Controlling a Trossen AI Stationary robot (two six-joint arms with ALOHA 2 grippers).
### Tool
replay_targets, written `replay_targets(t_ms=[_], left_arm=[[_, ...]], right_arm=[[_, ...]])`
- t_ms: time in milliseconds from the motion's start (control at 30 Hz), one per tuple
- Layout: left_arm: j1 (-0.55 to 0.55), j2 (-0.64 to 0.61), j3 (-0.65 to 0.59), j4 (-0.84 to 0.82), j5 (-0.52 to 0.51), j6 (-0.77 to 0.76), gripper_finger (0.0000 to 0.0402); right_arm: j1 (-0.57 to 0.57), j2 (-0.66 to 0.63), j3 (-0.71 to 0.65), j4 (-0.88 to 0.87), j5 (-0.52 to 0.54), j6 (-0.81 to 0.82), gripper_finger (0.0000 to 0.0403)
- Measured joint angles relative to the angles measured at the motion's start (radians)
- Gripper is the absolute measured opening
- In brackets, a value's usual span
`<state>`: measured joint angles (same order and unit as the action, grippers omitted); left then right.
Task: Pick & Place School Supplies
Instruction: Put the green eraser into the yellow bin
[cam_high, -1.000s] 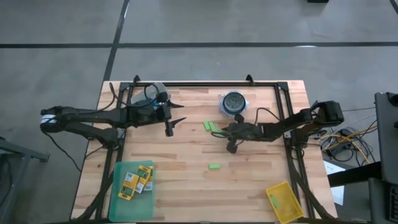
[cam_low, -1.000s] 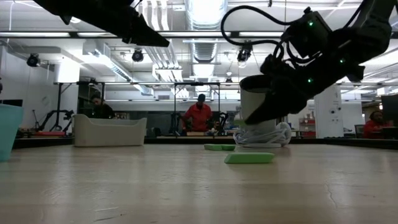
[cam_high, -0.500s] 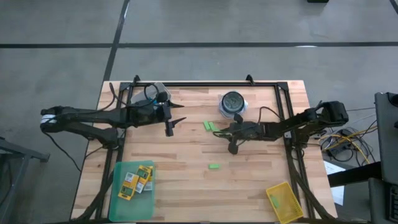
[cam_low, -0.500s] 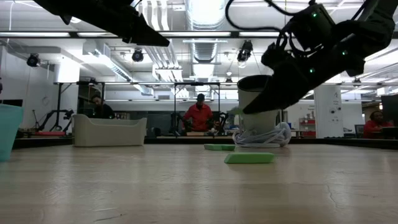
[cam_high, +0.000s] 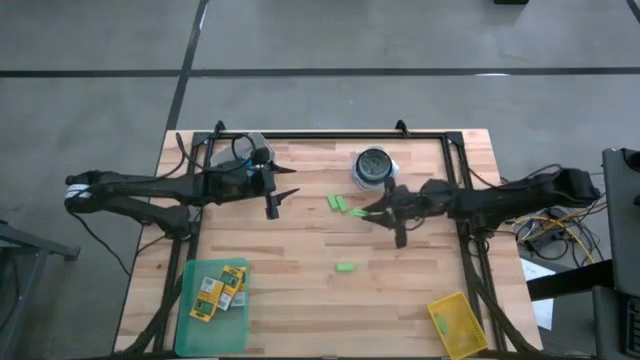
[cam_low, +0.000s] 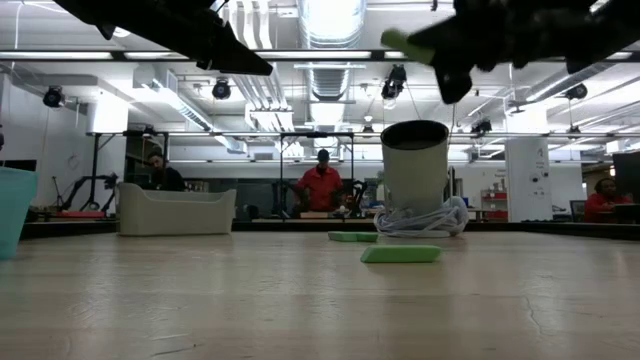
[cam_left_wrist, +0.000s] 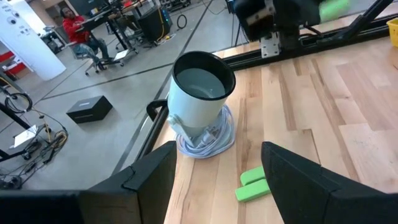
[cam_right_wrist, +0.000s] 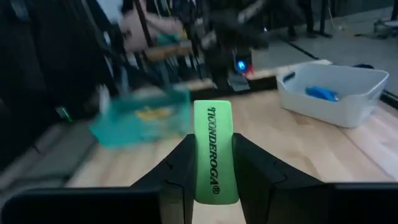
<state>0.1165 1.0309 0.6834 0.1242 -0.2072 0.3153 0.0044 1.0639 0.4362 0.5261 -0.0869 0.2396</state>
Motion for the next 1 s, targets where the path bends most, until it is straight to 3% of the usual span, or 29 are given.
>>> replay_targets(t_ms=[167, 333, 467, 700, 800, 1000], left_arm=[[0.000, 0.000, 0.000, 0.000, 0.000, -0.001, 0.0241], [0.000, 0.000, 0.000, 0.000, 0.000, -0.001, 0.0241], [0.000, 0.000, -0.001, -0.001, 0.000, -0.001, 0.0241], [0.000, 0.000, -0.002, -0.001, 0.000, -0.001, 0.0241], [0.000, 0.000, -0.002, -0.001, 0.000, -0.001, 0.0241], [0.000, 0.000, -0.002, -0.001, 0.000, -0.001, 0.0241]], right_arm=[[0.000, -0.129, 0.000, -0.105, -0.001, 0.264, 0.0085], [0.000, -0.242, 0.000, -0.367, -0.045, 0.407, 0.0080], [0.000, -0.313, 0.000, -0.493, -0.196, 0.547, 0.0082], [0.029, -0.396, 0.000, -0.552, -0.544, 0.795, 0.0081], [0.073, -0.422, 0.000, -0.615, -0.601, 0.889, 0.0079], [0.227, -0.461, 0.000, -0.832, -0.606, 1.077, 0.0081]])
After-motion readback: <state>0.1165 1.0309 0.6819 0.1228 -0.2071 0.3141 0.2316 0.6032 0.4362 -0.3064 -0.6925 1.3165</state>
